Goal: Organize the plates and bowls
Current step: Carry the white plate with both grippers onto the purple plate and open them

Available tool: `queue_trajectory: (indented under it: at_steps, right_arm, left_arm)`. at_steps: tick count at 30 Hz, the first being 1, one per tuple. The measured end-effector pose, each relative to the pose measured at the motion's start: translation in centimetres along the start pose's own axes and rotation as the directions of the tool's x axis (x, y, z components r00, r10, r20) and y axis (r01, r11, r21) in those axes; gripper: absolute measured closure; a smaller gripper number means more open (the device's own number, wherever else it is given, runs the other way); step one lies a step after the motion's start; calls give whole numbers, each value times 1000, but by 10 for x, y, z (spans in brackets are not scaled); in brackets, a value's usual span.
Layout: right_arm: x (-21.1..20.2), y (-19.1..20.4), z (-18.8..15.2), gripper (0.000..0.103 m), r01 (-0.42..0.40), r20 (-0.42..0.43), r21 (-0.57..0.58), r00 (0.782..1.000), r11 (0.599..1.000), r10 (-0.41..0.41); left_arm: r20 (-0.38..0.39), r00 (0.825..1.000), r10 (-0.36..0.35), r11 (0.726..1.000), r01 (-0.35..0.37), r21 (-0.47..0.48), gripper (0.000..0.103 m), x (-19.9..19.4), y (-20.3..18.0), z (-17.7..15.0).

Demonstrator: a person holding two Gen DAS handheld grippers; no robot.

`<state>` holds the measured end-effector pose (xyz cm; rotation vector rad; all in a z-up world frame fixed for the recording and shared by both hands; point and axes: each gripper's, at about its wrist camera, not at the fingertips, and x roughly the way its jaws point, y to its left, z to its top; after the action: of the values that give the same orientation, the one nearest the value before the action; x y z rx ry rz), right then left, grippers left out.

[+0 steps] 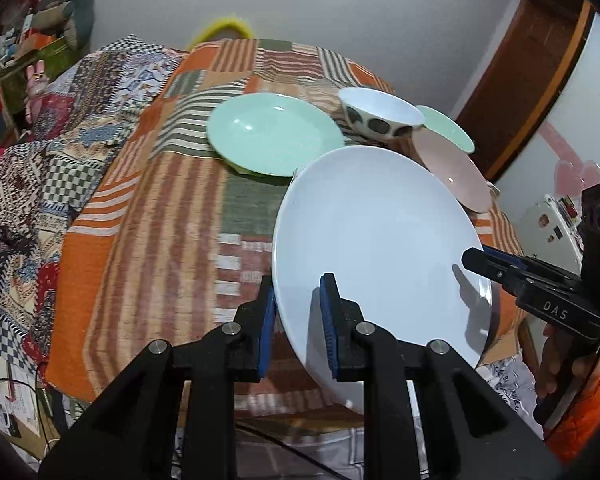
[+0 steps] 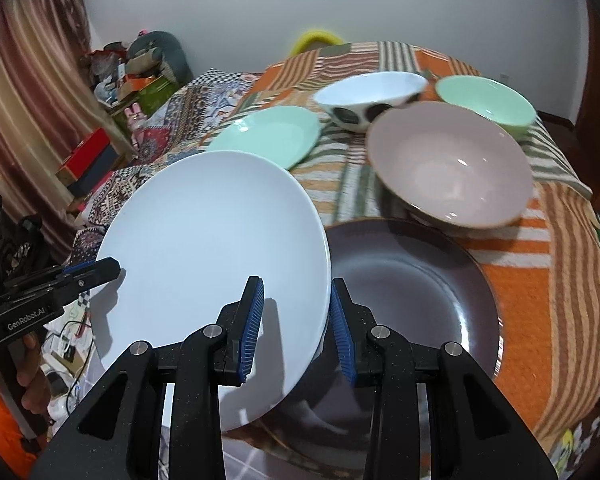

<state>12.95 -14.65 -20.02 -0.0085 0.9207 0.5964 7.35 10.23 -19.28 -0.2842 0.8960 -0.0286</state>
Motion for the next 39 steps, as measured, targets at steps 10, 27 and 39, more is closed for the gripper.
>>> queue_trajectory:
  at_steps: [10,27,39]
  right_arm:
    - [-7,-33,-17,72,30,-15,68,999,997,-29]
    - [-18,-81,-37,72,72,-29,170,997,983,-68]
    - [-28,-99,-42,72,86,-26,211,996,974,-82]
  left_arm:
    - [-76,996,-36,999,39,37,82,29,-27,1]
    - [-170,984,-54,991,73,110,82,71,-72,1]
    - [-206,977,-47,988,76,132,82,94,-86,2]
